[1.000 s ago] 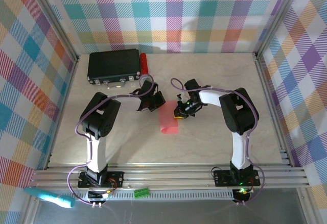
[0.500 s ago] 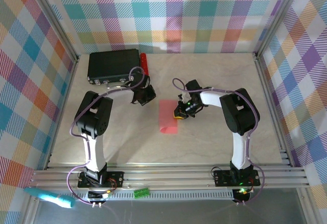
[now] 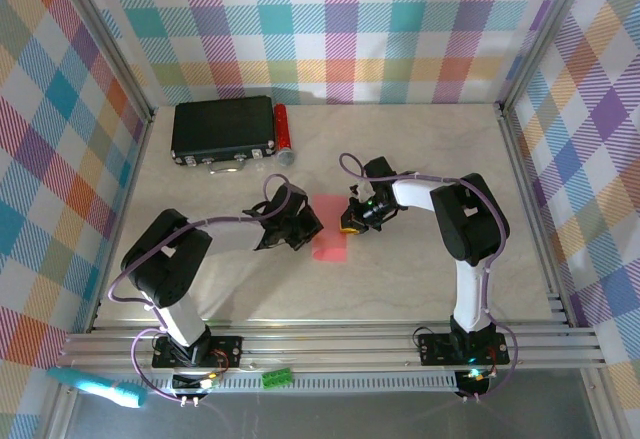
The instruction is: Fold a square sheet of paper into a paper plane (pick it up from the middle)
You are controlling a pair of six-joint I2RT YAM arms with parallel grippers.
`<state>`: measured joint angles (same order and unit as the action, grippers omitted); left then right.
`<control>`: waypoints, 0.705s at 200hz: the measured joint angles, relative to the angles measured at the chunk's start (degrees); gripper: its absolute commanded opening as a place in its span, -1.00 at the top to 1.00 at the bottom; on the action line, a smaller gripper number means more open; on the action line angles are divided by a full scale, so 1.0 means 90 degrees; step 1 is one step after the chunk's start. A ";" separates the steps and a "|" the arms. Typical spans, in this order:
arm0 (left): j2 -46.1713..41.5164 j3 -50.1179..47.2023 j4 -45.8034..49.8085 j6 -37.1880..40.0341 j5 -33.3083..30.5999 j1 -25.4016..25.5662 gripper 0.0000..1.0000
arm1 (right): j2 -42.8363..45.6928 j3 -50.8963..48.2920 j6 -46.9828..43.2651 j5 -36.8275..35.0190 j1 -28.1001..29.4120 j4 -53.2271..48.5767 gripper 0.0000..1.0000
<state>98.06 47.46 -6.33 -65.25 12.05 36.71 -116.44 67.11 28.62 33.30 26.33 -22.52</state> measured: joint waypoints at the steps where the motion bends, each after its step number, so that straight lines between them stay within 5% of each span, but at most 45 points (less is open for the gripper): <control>1: 0.0000 -0.0007 -0.0007 -0.0012 -0.0012 0.0002 1.00 | 0.0000 0.0000 0.0005 0.0000 0.0000 0.0000 0.93; 141: -0.0155 -0.0877 -0.0818 -0.0466 -0.0736 0.0158 1.00 | 0.0000 -0.0005 0.0107 -0.0012 0.0002 0.0015 0.94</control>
<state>96.66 39.57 -13.69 -69.45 5.43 38.13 -116.44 67.07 29.58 33.19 26.35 -22.39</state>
